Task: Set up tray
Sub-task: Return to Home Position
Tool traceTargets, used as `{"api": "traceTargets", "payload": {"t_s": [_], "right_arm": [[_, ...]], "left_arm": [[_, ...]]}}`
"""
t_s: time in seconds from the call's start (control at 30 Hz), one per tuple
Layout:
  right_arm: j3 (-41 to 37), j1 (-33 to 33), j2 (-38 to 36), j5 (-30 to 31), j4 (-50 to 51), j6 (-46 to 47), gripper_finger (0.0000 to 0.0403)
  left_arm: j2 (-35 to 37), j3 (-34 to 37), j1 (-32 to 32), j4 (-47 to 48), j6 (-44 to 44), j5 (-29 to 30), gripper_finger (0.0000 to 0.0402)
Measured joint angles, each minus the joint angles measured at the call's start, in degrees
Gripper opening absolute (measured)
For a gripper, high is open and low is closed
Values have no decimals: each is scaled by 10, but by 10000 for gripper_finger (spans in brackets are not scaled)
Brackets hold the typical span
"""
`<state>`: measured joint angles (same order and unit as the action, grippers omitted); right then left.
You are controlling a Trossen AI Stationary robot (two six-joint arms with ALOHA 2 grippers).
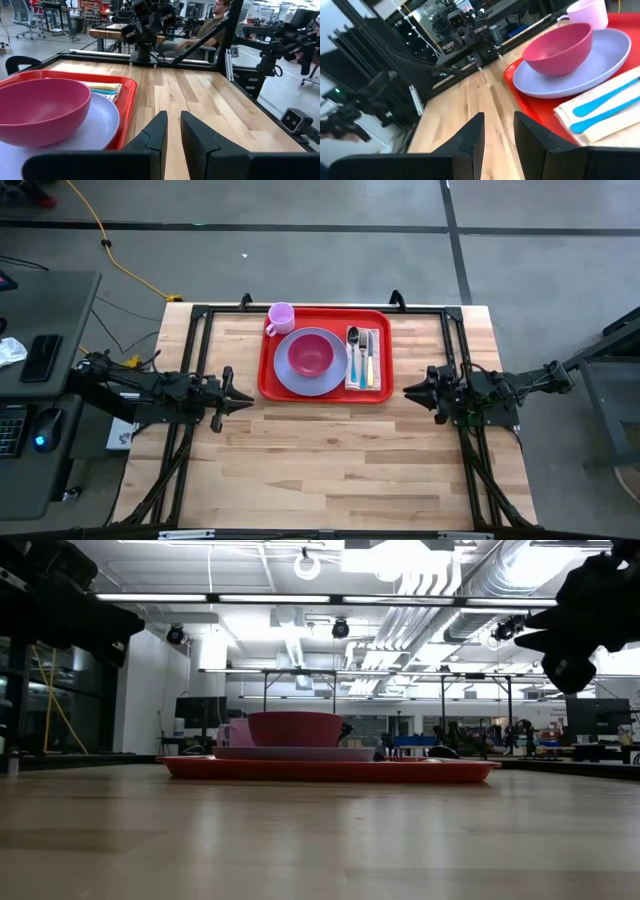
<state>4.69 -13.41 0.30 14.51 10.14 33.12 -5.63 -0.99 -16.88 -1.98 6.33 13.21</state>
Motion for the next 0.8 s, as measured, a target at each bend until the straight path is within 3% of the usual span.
{"api": "traceTargets", "payload": {"t_s": [0.8], "right_arm": [[0, 0, 0, -1, -1, -6, 83]], "left_arm": [[0, 0, 0, 0, 0, 0, 85]]}}
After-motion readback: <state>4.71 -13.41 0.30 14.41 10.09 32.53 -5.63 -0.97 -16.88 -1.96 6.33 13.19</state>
